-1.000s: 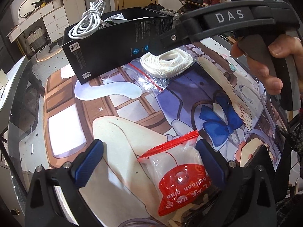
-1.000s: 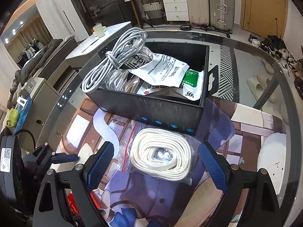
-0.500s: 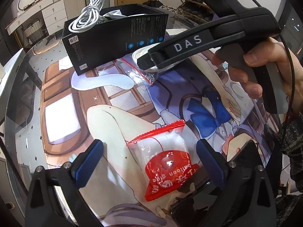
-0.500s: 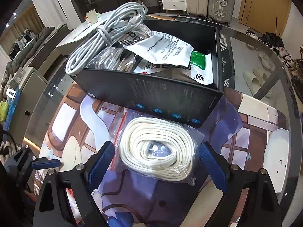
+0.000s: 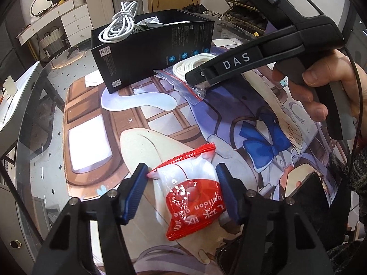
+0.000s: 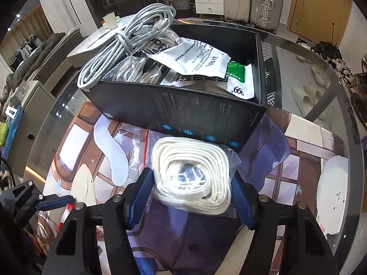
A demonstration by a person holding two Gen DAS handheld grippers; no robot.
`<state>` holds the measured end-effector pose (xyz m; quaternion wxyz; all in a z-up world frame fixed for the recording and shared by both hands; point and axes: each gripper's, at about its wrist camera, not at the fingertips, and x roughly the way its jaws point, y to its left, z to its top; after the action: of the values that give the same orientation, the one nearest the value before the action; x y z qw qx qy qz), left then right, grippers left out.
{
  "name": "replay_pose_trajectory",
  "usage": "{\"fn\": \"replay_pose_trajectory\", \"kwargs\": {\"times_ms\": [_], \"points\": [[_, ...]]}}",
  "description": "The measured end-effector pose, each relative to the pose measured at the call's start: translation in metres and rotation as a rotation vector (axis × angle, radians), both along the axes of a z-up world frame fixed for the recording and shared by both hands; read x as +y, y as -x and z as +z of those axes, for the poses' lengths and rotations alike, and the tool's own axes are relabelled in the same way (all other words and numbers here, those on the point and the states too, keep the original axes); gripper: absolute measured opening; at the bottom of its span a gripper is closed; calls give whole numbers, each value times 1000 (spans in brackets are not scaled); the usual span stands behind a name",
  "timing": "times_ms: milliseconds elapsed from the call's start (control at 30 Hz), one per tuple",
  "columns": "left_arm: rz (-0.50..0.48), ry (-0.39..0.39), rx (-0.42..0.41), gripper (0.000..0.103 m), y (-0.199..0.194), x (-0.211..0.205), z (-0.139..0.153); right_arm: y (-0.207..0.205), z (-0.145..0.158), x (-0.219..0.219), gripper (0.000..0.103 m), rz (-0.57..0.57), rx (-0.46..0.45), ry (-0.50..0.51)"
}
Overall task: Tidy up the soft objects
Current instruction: 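Grasp the red-labelled bag with the left gripper while the right grasps the bagged white rope, then lift the red-labelled bag and bagged rope and carry both over the black box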
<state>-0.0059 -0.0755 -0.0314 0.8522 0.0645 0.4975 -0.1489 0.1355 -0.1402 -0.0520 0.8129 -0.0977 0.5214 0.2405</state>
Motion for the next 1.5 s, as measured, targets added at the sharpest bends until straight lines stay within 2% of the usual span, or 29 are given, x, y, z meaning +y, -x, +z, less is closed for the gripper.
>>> {"fn": "replay_pose_trajectory", "kwargs": {"times_ms": [167, 500, 833, 1500], "points": [[6, 24, -6, 53, 3, 3, 2, 2, 0, -2, 66, -1, -3, -9], [9, 53, -12, 47, -15, 10, 2, 2, 4, -8, 58, -7, -3, -35], [21, 68, -10, 46, -32, 13, 0, 2, 11, -19, 54, -9, -6, -58], [65, 81, -56, 46, -42, 21, 18, 14, 45, -53, 53, -23, -58, -105]]}}
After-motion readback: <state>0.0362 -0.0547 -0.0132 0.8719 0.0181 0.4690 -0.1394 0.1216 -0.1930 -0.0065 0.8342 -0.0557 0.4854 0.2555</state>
